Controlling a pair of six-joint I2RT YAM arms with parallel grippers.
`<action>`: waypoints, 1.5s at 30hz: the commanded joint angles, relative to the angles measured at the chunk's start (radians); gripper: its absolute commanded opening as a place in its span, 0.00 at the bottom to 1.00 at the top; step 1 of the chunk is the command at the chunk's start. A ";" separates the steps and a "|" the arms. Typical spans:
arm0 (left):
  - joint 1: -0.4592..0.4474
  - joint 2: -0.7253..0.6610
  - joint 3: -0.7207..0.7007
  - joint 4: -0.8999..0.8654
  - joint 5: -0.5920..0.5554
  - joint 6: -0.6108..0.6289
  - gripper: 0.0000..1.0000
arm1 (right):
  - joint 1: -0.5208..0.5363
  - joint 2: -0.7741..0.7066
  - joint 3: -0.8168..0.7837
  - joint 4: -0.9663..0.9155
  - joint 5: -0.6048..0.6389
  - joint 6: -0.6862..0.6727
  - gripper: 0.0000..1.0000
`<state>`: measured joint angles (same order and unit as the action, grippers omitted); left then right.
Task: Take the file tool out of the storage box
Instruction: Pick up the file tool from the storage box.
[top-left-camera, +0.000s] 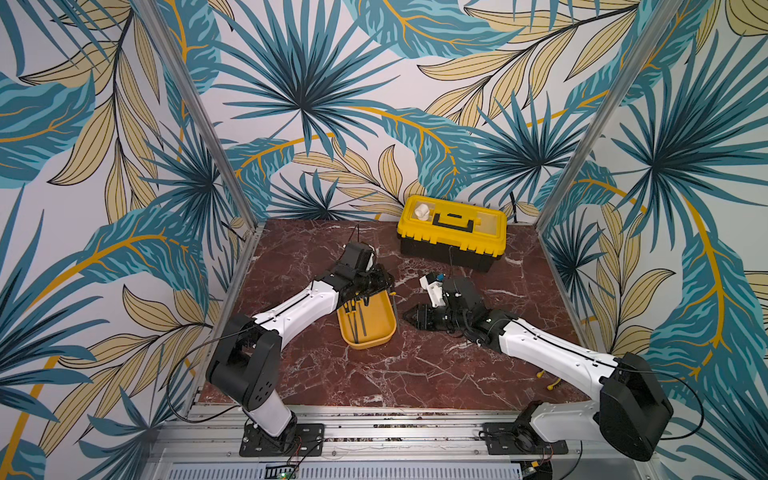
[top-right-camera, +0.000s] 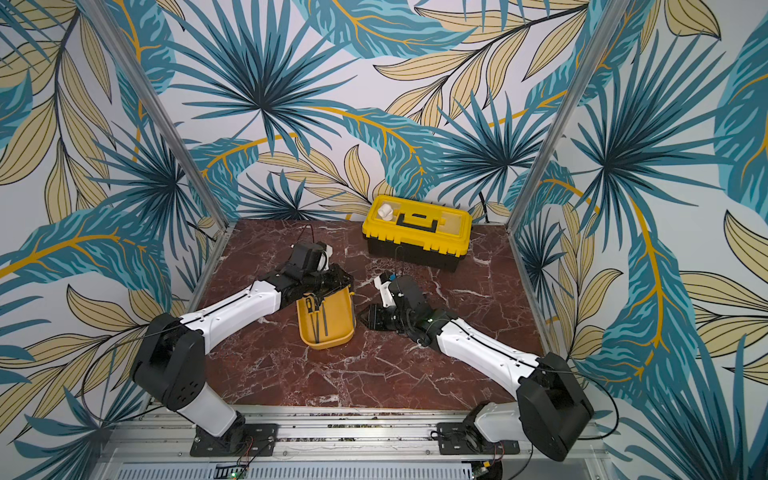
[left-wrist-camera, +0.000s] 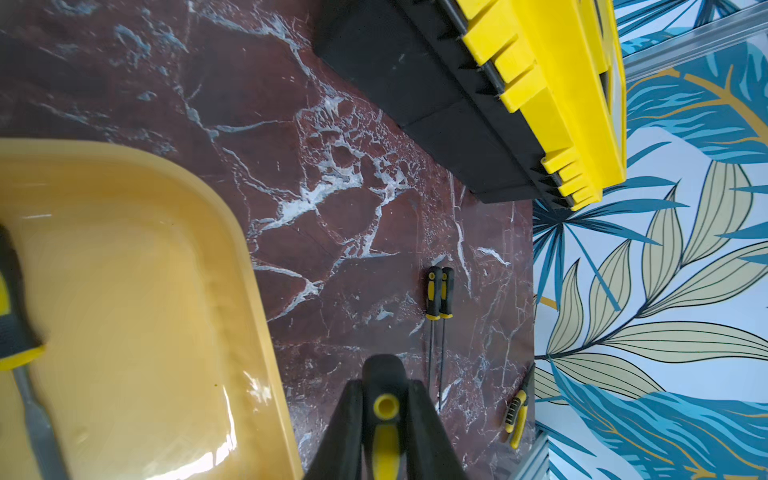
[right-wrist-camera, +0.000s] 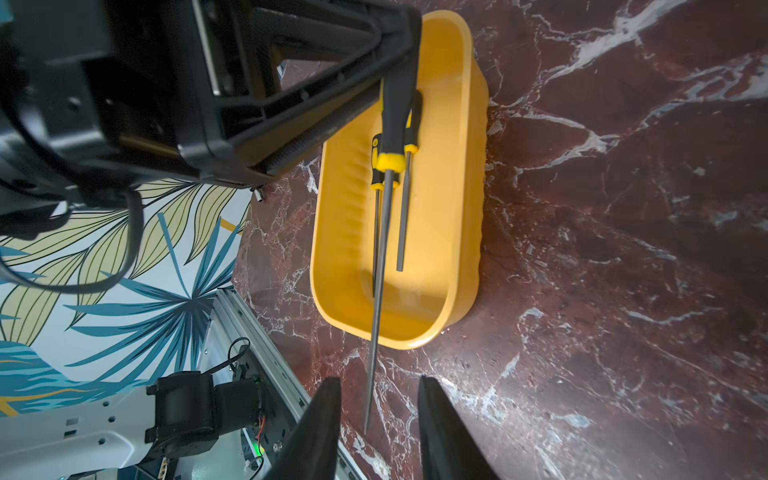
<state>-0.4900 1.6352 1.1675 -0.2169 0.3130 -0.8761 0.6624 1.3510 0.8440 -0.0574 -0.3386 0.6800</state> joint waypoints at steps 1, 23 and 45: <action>0.002 -0.040 -0.026 0.050 0.035 -0.027 0.13 | 0.012 0.021 0.026 0.039 -0.015 0.010 0.34; 0.002 -0.054 -0.037 0.073 0.051 -0.046 0.13 | 0.028 0.066 0.053 0.038 -0.016 0.006 0.08; 0.029 -0.100 0.053 -0.134 0.056 0.170 0.99 | 0.026 -0.004 0.078 -0.347 0.336 -0.068 0.00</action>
<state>-0.4633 1.5681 1.1648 -0.2474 0.3931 -0.7986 0.6865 1.3720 0.9092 -0.2871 -0.1276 0.6449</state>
